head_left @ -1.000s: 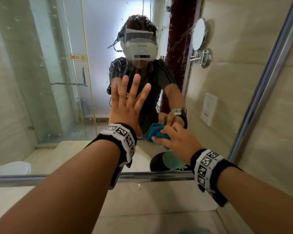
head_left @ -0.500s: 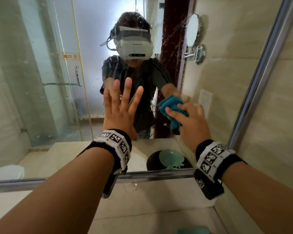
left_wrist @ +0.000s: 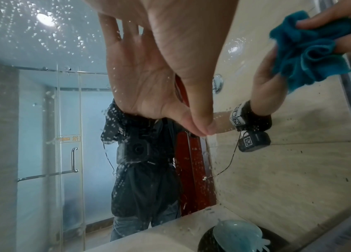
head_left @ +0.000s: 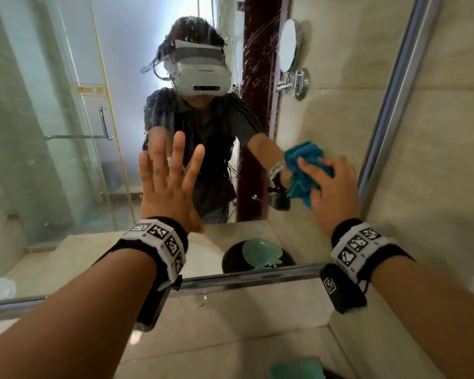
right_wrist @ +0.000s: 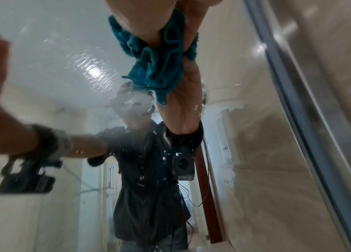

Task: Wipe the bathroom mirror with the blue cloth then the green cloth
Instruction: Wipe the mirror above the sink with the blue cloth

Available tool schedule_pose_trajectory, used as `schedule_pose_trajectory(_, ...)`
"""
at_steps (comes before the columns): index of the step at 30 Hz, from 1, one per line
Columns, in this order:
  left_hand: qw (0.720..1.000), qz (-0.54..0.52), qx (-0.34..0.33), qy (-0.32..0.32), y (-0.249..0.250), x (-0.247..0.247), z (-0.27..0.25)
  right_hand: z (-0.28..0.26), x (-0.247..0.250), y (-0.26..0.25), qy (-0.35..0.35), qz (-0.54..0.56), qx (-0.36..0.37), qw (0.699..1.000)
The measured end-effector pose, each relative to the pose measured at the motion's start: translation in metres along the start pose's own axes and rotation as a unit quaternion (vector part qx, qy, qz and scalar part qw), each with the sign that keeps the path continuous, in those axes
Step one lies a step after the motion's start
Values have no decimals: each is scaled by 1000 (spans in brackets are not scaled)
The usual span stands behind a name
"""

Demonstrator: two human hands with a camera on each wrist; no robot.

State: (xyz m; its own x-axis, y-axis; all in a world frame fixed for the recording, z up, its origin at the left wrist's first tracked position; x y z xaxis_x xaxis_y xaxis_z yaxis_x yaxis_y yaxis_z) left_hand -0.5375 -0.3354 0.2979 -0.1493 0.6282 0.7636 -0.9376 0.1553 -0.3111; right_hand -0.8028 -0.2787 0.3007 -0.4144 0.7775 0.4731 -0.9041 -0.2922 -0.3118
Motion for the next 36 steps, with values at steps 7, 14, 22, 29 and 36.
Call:
schedule_pose_trajectory(7, 1000, 23, 9, 19, 4, -4, -3, -54, -23, 7, -5, -52, -52, 997)
schedule_pose_trajectory(14, 997, 76, -30, 8, -10, -24, -17, -57, -39, -16, -133, -46, -8, 990)
schedule_pose_trajectory(22, 992, 115, -46, 4, -39, -39, -34, -6, -78, -109, 12, 17, 155, 988)
schedule_pose_trajectory(29, 997, 73, -25, 7, -51, -53, -42, -79, -127, -105, -188, -35, 296, 936)
schedule_pose_trajectory(36, 995, 96, -19, 10, -52, -58, -42, -26, -108, -128, -18, 27, 219, 975)
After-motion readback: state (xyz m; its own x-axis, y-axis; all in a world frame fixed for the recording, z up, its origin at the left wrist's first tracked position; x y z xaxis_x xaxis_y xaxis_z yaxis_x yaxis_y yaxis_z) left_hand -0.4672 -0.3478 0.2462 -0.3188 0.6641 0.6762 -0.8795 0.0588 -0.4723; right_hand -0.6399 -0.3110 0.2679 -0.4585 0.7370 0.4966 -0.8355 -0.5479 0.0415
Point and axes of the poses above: each hand's wrist, its own z-axis towards the middle knuckle, its own x-axis out of the back of the hand, y = z × x, the point moved 3 cm from there along z, towards the middle knuckle, and after that the axes turned 13 degrees about z, right-handed, at the moved point
